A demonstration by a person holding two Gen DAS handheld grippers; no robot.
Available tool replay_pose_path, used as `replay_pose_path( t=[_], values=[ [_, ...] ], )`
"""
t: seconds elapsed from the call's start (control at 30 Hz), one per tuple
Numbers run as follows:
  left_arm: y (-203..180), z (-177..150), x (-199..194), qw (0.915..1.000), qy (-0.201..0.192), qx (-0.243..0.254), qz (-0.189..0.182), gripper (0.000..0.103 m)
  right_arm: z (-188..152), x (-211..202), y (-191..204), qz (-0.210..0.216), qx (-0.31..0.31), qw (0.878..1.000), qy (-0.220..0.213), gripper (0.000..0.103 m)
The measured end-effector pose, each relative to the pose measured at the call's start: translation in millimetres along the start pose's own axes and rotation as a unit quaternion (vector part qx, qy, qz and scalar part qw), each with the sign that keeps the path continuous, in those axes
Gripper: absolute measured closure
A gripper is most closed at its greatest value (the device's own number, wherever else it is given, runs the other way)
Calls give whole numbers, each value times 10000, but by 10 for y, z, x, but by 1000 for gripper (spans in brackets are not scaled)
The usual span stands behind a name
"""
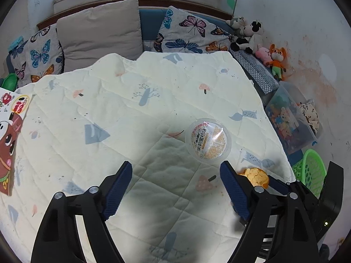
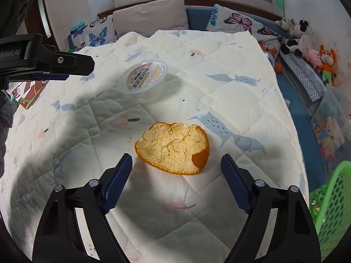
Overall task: Collect trash
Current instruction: 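Grasp the clear pudding cup with the left gripper while the right grasps the orange peel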
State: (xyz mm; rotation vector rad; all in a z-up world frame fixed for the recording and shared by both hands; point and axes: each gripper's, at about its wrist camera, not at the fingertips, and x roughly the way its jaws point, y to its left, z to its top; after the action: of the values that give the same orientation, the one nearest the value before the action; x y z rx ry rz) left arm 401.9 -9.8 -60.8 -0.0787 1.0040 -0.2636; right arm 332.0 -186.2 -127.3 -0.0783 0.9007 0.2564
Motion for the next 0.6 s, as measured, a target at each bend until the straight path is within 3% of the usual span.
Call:
replay_pose_path(
  t=[0.1,0.4,0.6],
  values=[
    [-17,19,96,10000,20,11,-15,22,0,10,-20,38,4,10000,-28,33],
    [-230,42,292,9993,-15,238,-283,12,-10,-108,-74,237,89,9996,-105,54],
    [-387,95,453,9983,-1,577,-82,11,-41,-234,-159,259,160,9994,-147,58]
  ],
)
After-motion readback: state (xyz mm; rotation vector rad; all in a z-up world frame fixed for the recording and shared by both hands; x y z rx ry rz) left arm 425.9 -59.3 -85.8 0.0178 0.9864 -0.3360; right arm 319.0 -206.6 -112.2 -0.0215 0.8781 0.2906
